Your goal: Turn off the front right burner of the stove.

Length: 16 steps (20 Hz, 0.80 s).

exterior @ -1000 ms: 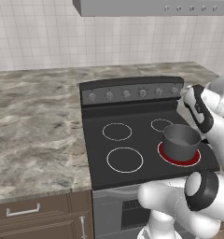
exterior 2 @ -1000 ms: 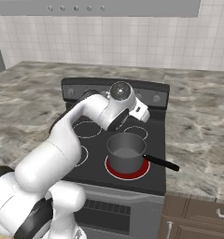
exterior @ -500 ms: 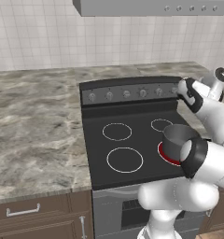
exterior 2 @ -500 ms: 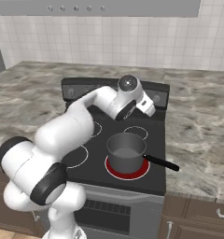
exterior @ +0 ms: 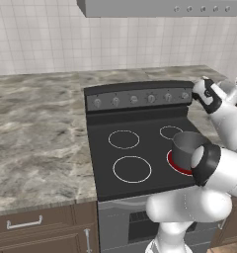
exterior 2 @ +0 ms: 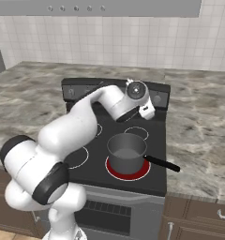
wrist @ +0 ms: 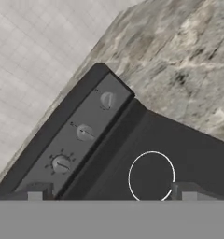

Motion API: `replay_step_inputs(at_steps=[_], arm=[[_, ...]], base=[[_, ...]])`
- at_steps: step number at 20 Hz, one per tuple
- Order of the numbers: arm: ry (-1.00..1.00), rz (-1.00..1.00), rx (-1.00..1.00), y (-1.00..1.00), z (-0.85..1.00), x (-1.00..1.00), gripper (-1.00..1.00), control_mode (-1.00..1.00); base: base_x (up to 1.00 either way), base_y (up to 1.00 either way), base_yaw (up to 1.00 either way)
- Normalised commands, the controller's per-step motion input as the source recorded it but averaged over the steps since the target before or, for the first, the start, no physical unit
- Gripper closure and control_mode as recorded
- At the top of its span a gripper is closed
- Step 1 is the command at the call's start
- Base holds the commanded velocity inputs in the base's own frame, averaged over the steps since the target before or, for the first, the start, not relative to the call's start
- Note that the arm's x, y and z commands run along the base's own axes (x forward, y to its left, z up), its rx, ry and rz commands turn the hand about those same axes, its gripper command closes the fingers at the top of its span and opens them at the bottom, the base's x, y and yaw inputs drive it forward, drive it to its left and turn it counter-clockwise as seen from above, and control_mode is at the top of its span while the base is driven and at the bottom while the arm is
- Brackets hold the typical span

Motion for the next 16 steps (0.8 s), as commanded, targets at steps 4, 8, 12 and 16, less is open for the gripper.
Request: replay_step_inputs(at_steps=[4, 8, 12, 16], arm=[[-0.1, -0.04, 0.28, -0.15, -0.05, 0.01, -1.0, -1.0], [-0.02, -0.03, 0.19, 0.0, -0.29, 0.02, -1.0, -1.0], [-0.03, -0.01, 0.08, -0.03, 0.0, 0.15, -1.0, -1.0], [-0.03, 0.0, 0.03, -0.02, 0.0, 0.03, -1.0, -1.0]], base=[[0.0, 0.0, 0.0], [0.0, 0.0, 0.0], [0.0, 0.0, 0.0], [0.0, 0.0, 0.0]])
